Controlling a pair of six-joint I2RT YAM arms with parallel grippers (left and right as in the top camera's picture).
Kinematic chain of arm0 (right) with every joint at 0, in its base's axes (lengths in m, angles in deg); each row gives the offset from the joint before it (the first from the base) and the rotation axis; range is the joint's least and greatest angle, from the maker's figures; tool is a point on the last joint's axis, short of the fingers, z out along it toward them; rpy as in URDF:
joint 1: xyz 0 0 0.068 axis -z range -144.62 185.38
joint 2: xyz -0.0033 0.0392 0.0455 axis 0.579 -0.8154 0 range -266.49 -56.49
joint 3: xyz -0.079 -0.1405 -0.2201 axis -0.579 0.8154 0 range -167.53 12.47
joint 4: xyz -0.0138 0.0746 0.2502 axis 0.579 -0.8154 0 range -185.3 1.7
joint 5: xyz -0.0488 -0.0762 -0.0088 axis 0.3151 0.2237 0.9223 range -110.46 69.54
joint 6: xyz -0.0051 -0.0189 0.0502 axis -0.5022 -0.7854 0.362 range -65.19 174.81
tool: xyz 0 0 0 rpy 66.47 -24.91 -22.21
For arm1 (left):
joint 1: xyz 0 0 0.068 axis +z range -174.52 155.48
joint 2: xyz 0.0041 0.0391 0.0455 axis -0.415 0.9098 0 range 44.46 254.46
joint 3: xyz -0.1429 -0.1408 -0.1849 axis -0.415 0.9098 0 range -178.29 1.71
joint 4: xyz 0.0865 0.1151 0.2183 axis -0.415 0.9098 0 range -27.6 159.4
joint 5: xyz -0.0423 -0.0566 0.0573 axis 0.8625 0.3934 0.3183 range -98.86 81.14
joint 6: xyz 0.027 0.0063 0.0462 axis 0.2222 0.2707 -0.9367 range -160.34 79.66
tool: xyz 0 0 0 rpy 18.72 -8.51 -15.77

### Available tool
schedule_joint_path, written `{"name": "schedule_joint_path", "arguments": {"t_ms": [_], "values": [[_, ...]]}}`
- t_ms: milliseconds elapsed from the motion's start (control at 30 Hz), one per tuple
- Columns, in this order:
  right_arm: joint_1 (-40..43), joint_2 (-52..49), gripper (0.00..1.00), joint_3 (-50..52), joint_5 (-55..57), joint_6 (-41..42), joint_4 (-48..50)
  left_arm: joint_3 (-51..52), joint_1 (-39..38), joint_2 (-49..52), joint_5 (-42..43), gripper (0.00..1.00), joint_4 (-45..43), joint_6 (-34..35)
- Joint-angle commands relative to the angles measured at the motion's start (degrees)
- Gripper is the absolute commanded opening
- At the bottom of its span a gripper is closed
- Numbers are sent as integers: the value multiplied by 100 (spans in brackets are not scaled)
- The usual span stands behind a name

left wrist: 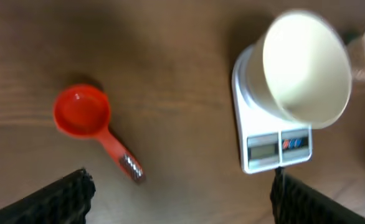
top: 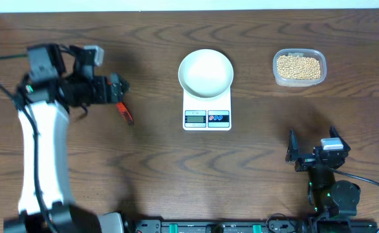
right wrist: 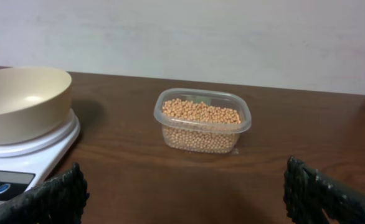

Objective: Scoop item into bowl and weigh 50g on scale
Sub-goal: 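Reach left gripper to the red scoop and grasp its handle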

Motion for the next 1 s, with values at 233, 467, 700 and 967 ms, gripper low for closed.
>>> {"name": "schedule_joint_path", "arguments": {"t_ms": [233,467,700,967], "values": [[-35,31,99,20,33,-26,-9,-564,192,472,455,93,-57,-214],[-35,31,99,20,33,-26,-9,-564,195,870,-494,91,-520,595],[-35,31,99,20,33,-26,-9,-564,195,1582,-2063,77,-664,1770],[-35,31,99,20,33,-26,-9,-564,192,2483,-2061,67,-758,1773]]}}
